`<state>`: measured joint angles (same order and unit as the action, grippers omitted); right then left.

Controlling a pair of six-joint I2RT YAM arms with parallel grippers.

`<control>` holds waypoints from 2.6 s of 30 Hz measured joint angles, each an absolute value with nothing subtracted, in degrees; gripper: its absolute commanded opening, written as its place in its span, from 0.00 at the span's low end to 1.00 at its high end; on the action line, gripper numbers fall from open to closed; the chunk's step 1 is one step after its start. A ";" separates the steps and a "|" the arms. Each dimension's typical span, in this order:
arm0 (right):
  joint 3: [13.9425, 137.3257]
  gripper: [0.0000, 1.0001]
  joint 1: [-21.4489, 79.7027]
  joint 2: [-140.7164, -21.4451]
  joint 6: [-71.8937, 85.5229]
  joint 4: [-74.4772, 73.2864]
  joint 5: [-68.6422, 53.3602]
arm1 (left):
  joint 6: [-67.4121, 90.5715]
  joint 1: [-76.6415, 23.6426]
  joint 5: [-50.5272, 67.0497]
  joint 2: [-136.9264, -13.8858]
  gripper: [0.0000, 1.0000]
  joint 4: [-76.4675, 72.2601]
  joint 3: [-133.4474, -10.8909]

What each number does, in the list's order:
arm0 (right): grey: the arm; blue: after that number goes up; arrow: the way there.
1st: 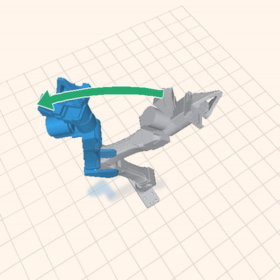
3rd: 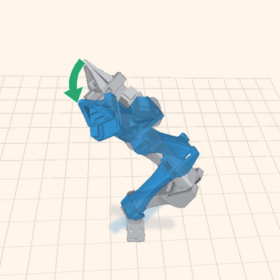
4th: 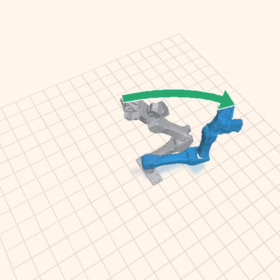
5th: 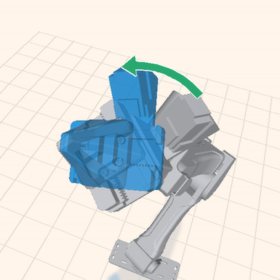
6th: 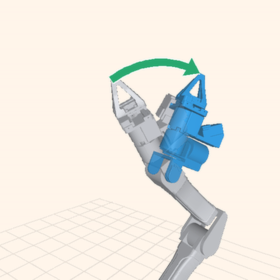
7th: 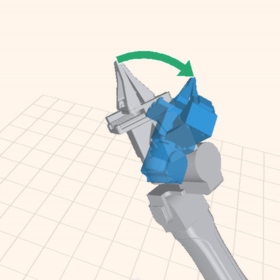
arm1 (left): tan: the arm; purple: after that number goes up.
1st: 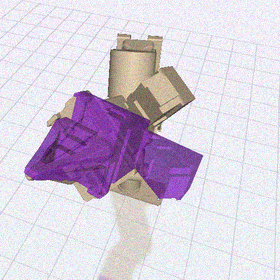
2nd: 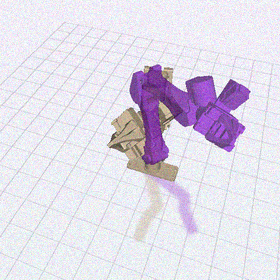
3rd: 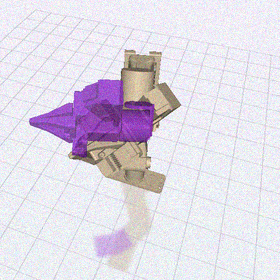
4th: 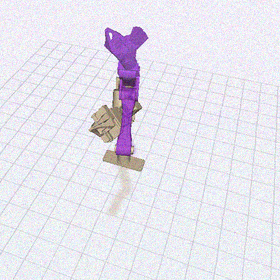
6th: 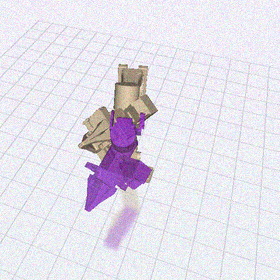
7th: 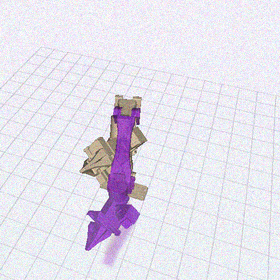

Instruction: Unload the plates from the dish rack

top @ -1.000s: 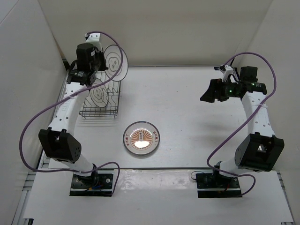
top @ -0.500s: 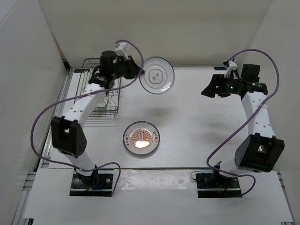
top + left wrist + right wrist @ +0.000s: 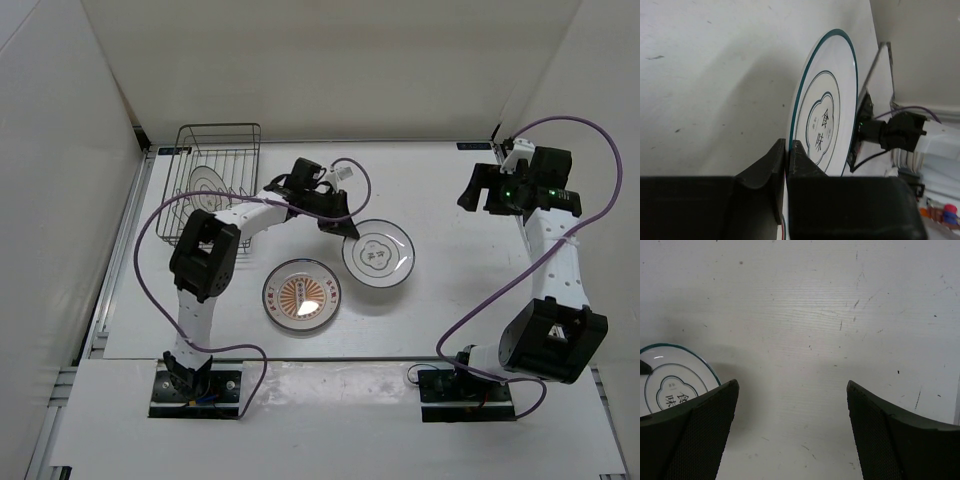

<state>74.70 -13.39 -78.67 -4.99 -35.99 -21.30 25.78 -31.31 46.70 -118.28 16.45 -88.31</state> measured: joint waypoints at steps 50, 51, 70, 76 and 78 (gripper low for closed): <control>72.18 0.90 -17.06 -79.13 -8.99 -37.12 -26.06 | 16.19 -36.99 43.75 -133.75 1.00 41.28 -105.14; 72.18 0.90 -17.15 -79.22 -8.99 -37.12 -26.30 | 15.81 -37.01 43.11 -133.64 1.00 41.98 -105.54; 72.18 0.90 -17.30 -79.68 -8.95 -37.10 -27.40 | 7.11 -35.29 16.40 -127.04 1.00 47.51 -108.62; 71.50 0.90 -17.30 -79.68 -8.51 -36.97 -27.62 | 5.39 -29.23 10.61 -117.51 1.00 42.24 -111.77; 71.09 0.90 -17.30 -79.68 -8.29 -37.06 -27.68 | 5.39 -26.55 9.28 -113.30 1.00 39.68 -112.27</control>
<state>71.09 -17.30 -79.68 -8.29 -37.06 -27.68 5.39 -26.55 9.28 -113.30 39.68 -112.27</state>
